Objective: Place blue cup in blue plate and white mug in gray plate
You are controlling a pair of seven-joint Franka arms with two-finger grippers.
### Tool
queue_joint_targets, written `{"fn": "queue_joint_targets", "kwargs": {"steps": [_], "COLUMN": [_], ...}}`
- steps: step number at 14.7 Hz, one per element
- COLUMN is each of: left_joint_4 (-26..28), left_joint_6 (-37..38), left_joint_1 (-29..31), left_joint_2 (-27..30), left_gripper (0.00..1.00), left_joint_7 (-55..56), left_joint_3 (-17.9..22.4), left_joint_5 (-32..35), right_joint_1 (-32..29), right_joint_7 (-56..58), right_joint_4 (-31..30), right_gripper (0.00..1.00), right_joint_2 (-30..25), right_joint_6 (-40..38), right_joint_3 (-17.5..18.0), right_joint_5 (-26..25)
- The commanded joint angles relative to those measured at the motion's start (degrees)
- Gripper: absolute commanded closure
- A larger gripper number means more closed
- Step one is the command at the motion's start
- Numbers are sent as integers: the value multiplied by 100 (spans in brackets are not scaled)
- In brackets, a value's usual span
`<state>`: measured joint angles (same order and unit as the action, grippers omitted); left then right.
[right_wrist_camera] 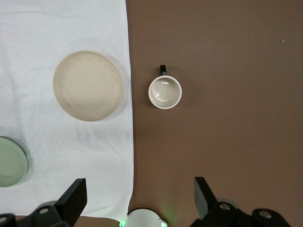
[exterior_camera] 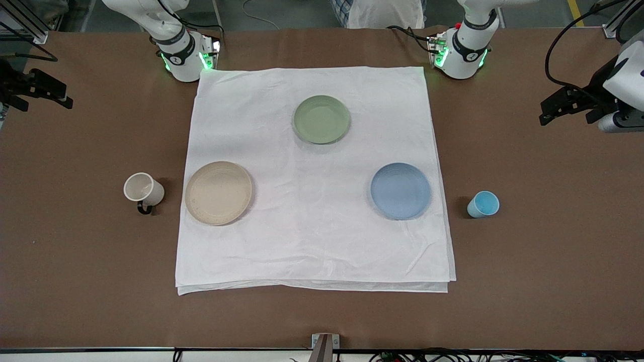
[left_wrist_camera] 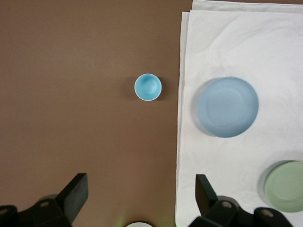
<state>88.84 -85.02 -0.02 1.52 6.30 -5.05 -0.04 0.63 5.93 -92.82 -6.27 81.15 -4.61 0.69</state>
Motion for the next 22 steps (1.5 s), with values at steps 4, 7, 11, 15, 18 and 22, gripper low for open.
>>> {"fn": "queue_joint_targets", "kwargs": {"steps": [4,7,11,15,18,22], "left_joint_4": [-68,19,500,1792,2408,2875], "left_joint_6": [-50,-513,-1259,-2946,-3931,-5074], "left_joint_1": [28,72,116,204,326,458], "left_joint_2": [-195,-608,-1135,-1215,-1469,-1891], "left_gripper": [0,0,0,0,0,4], "left_joint_7": [-121,-138,11,81,81,90], "left_joint_3": [39,74,83,91,83,74], "left_joint_5": [39,48,48,57,293,400], "right_joint_1": [-36,-45,-54,-106,-194,-204], "right_joint_7": [-100,-100,-83,-39,-39,-21], "right_joint_4": [-167,-158,-27,290,264,282], "right_gripper": [0,0,0,0,0,0], "right_joint_2": [-225,-252,-208,528,1029,2103], "right_joint_6": [-91,-117,-117,311,1427,2122], "right_joint_3": [39,47,13,4,-23,-23], "right_joint_5": [-34,-34,-34,-139,-122,-130]}}
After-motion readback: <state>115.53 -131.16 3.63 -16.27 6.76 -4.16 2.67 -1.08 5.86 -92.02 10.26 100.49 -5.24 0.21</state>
